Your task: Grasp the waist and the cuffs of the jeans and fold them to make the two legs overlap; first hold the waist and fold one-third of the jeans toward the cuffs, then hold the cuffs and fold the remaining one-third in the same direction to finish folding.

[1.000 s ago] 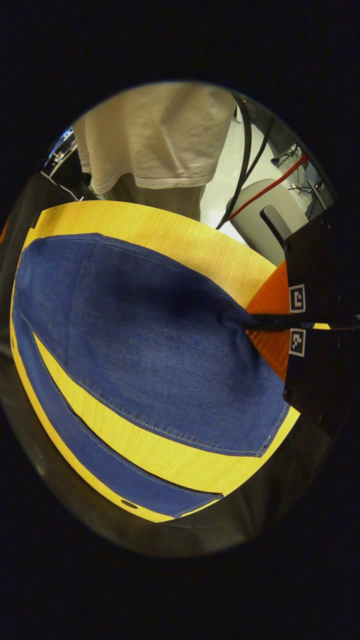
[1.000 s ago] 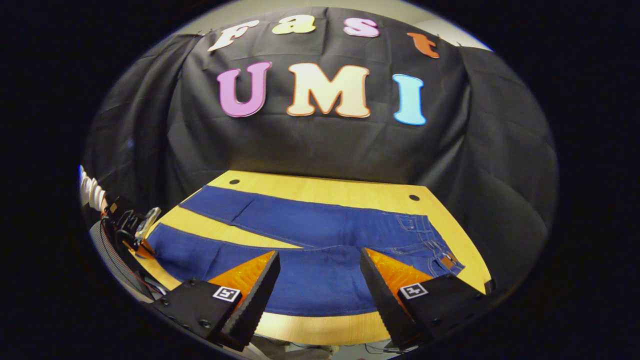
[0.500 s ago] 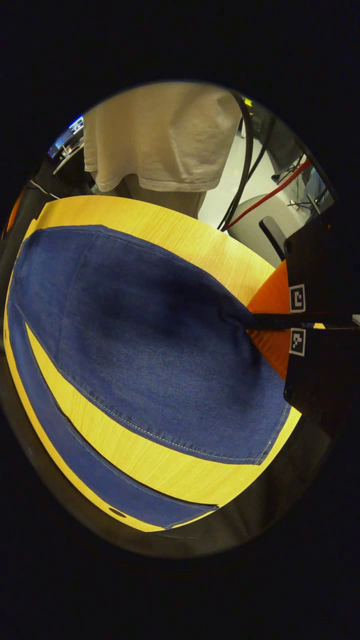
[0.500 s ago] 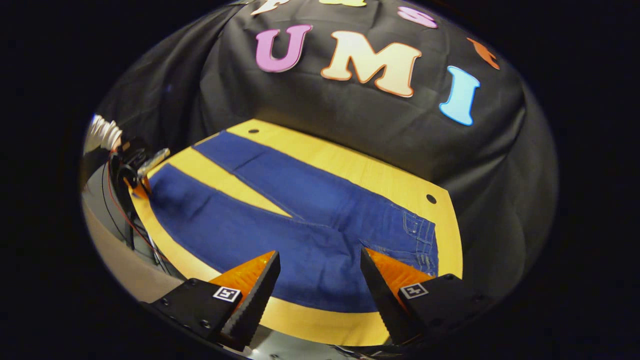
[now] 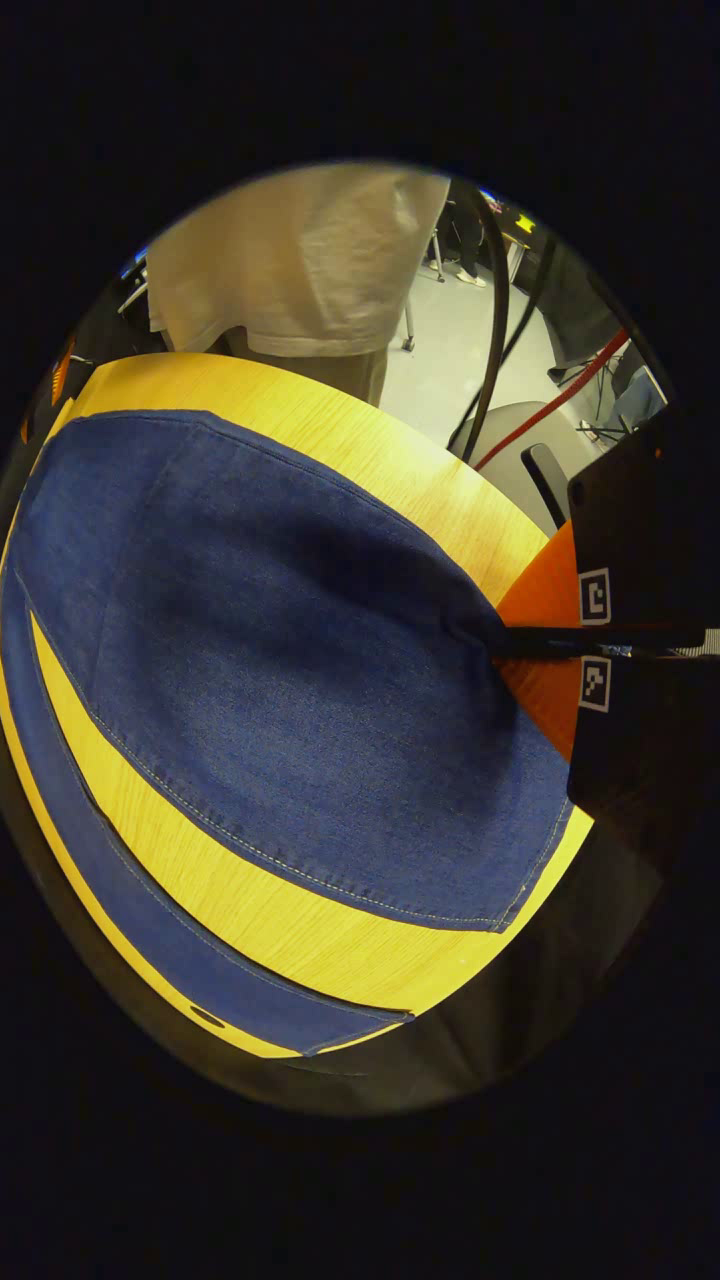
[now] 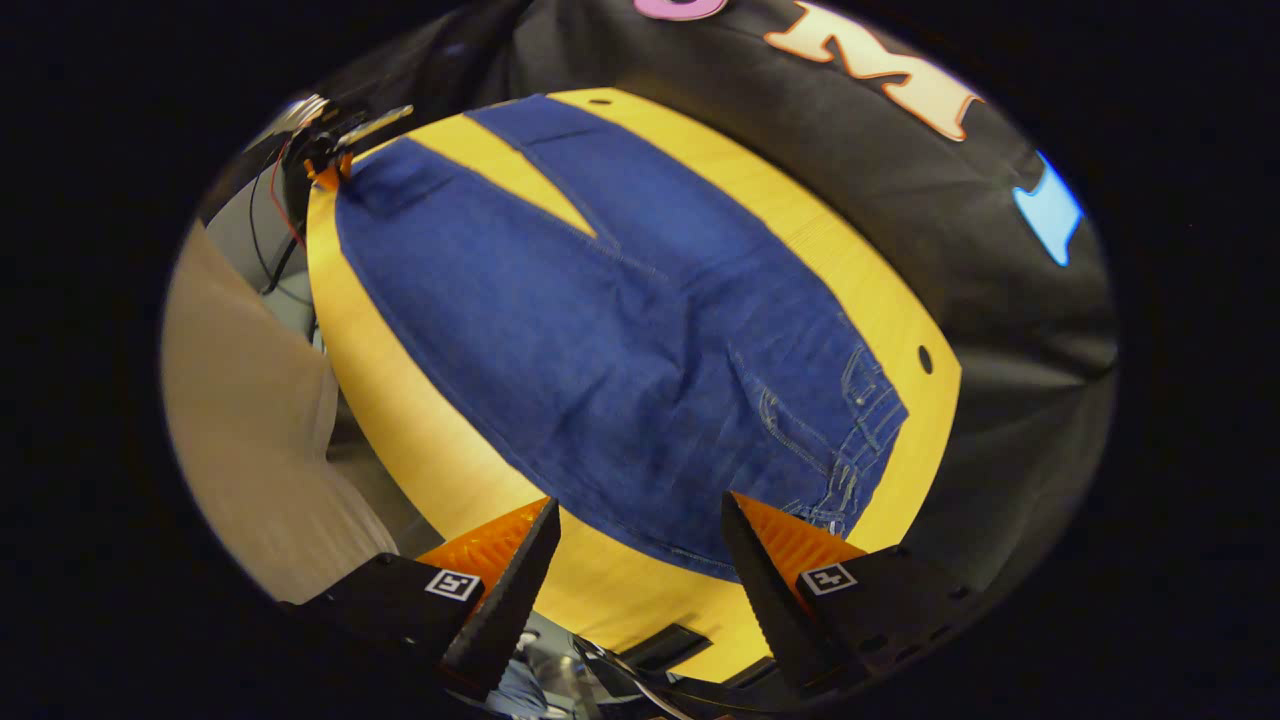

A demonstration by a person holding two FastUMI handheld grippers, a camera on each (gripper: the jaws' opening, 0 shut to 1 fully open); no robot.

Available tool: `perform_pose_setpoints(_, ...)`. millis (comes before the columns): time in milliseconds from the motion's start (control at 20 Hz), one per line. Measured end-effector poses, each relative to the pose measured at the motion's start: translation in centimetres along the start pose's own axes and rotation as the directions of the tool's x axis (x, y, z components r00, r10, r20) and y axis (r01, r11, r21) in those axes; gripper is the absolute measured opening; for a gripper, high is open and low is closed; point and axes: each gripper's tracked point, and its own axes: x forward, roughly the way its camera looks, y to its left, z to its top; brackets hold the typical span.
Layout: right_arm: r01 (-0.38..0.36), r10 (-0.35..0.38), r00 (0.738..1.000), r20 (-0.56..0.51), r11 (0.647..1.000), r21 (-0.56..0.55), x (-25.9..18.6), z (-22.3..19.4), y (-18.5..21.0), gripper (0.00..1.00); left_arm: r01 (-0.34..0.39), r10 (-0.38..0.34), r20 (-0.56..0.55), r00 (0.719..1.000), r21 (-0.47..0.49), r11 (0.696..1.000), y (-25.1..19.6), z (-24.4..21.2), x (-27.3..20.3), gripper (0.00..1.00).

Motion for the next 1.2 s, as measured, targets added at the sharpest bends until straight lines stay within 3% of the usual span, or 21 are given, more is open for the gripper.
perform_pose_setpoints(200,-0.066,0.044,0.991,-0.130,0.983,-0.172,2.3,-3.3,-1.0,1.00,-0.008,0.007,-0.028,1.000,-0.049,0.999,-0.1,0.2,-0.1,0.00)
perform_pose_setpoints(500,-0.170,0.103,0.965,-0.239,0.946,-0.277,5.7,-6.0,-1.3,1.00,-0.041,0.035,-0.069,0.997,-0.081,0.996,0.0,0.1,0.1,0.00)
perform_pose_setpoints(850,-0.256,0.168,0.938,-0.303,0.925,-0.280,7.5,-6.4,-0.8,1.00,-0.054,0.044,-0.090,0.995,-0.105,0.993,-0.1,0.2,0.2,0.00)
perform_pose_setpoints(950,-0.249,0.162,0.942,-0.293,0.924,-0.289,7.7,-6.3,-1.2,0.94,-0.054,0.044,-0.087,0.995,-0.118,0.992,-0.1,0.2,0.2,0.00)
perform_pose_setpoints(1000,-0.246,0.158,0.941,-0.301,0.927,-0.283,7.4,-6.5,-1.3,0.86,-0.056,0.046,-0.084,0.995,-0.131,0.990,-0.1,0.2,0.3,0.00)
perform_pose_setpoints(1100,-0.241,0.154,0.939,-0.308,0.933,-0.266,7.6,-6.5,-1.4,0.87,-0.063,0.052,-0.074,0.996,-0.148,0.987,-0.1,0.3,0.3,0.00)
perform_pose_setpoints(1200,-0.235,0.152,0.942,-0.300,0.936,-0.262,7.7,-5.9,-2.0,0.72,-0.067,0.056,-0.071,0.996,-0.155,0.986,0.0,0.2,0.4,0.00)
